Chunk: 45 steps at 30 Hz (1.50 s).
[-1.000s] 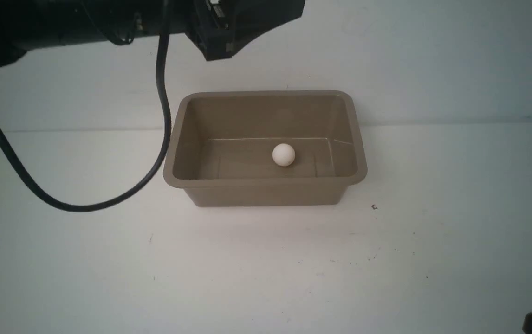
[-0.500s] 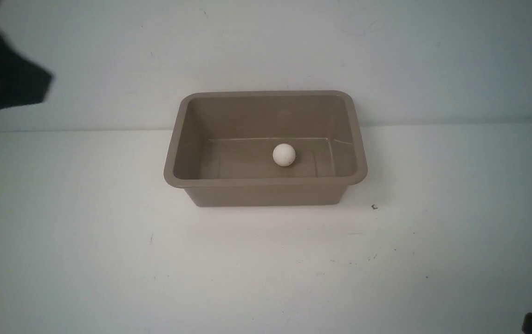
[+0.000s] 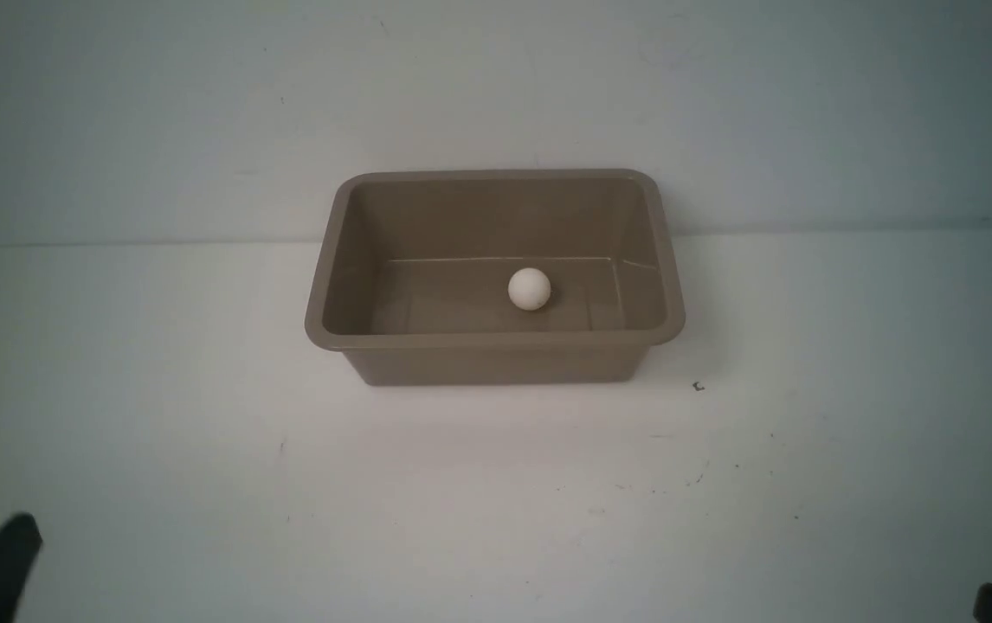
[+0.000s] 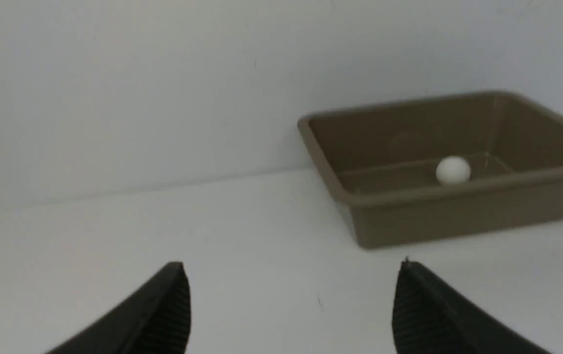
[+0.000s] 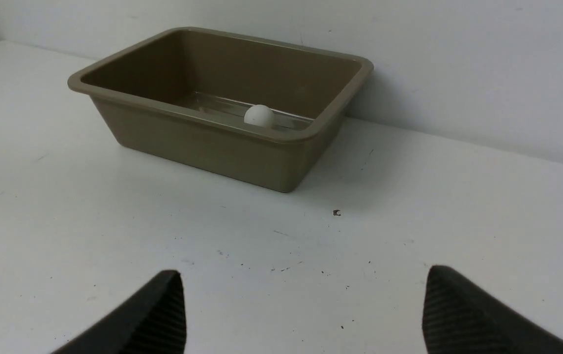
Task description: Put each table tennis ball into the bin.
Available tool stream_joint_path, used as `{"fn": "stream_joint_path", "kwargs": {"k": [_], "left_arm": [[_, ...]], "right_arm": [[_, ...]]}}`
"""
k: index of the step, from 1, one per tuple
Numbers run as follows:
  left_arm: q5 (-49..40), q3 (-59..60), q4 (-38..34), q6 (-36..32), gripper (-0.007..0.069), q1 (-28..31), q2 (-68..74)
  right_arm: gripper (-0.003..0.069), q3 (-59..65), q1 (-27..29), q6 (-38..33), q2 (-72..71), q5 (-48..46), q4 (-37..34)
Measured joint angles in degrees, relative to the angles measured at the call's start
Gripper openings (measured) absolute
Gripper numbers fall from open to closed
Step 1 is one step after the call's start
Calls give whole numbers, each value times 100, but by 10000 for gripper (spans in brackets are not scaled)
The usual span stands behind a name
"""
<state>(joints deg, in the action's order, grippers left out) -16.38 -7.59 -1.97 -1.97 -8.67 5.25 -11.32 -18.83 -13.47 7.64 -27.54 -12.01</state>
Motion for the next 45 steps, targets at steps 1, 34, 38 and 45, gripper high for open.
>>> {"fn": "stream_joint_path", "kwargs": {"k": [1,34,38,45], "left_arm": [[27,108,66,32,499,0,1],[-556,915,248,197,499,391,-587],[-556,915,248,197,499,391,-587],[-556,915,248,197,499,391,-587]], "right_arm": [[588,0,0,0,0,0,0],[588,0,0,0,0,0,0],[588,0,0,0,0,0,0],[588,0,0,0,0,0,0]]}}
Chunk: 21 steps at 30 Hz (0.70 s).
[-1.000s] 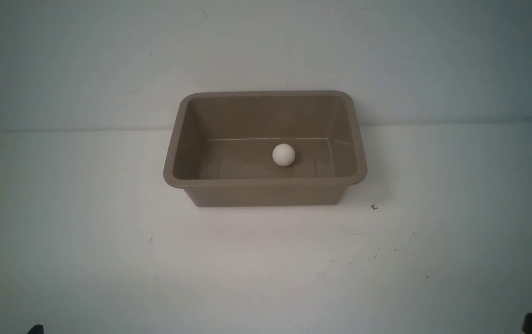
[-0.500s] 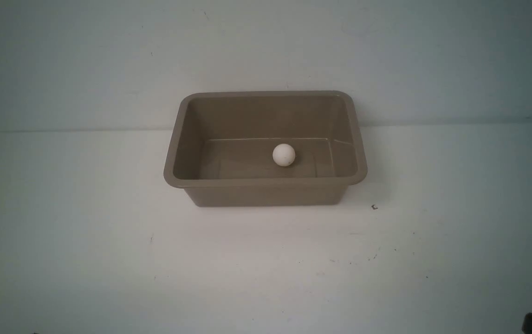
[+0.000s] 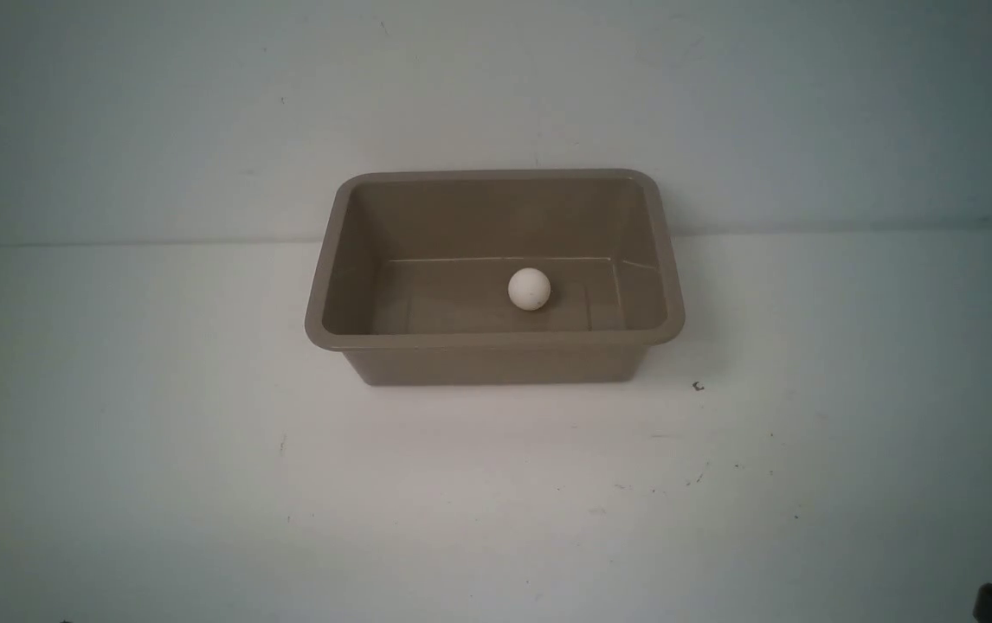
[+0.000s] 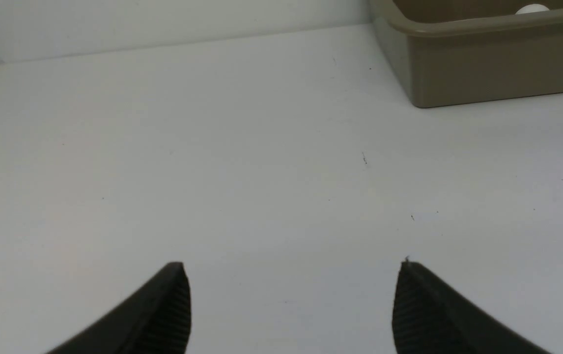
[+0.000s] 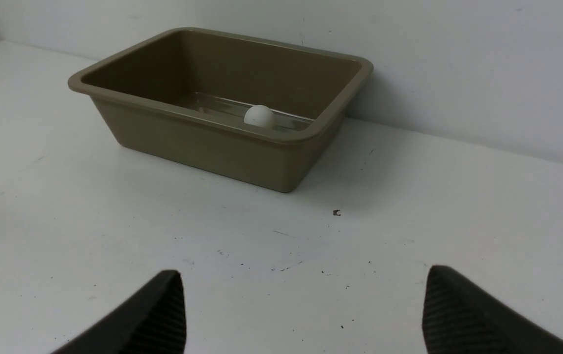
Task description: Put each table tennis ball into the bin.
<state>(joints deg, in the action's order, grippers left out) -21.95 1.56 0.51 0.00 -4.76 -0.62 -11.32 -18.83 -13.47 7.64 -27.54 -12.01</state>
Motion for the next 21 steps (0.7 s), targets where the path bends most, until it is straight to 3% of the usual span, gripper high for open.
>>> {"fn": "stream_joint_path", "kwargs": {"k": [12,18,21], "left_arm": [[0,0,0,0,499,0,0],[0,0,0,0,499,0,0],[0,0,0,0,499,0,0]], "right_arm": [[588,0,31,-72,0,-44,83],[588,12,836,-55,0,-237,436],[588,174,1237,8,-30,136,472]]}}
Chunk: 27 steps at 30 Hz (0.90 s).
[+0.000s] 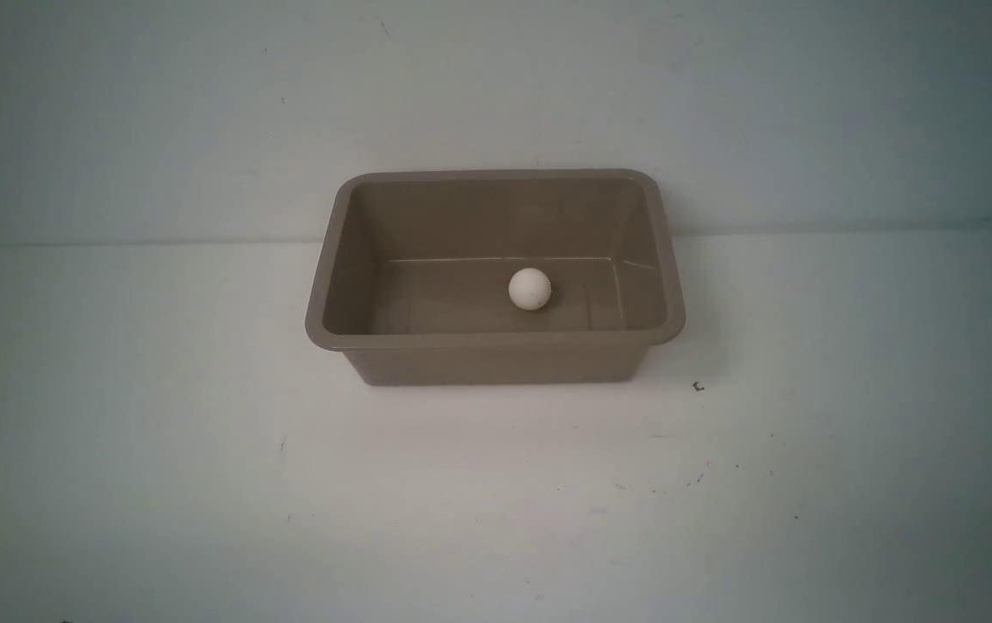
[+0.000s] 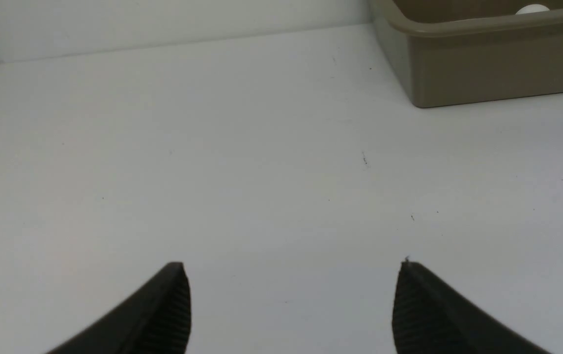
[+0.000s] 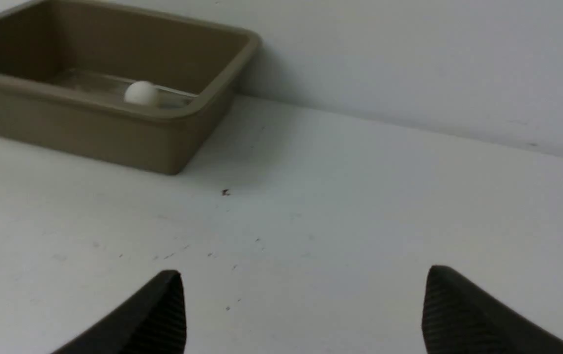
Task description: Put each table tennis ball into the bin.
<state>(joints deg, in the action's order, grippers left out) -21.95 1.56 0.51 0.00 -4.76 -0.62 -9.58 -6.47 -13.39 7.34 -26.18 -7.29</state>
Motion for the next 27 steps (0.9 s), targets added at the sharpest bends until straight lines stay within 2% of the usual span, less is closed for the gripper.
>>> {"fn": "stream_joint_path", "kwargs": {"k": [4,13,27], "left_arm": [[0,0,0,0,499,3,0],[0,0,-2,0,499,3,0],[0,0,-7,0,499,3,0]], "right_arm": [[588,453,165,21,-307,286,-4],[588,1023,367,76,-789,315,-208],[588,1059,367,183,-805,264,-174]]}}
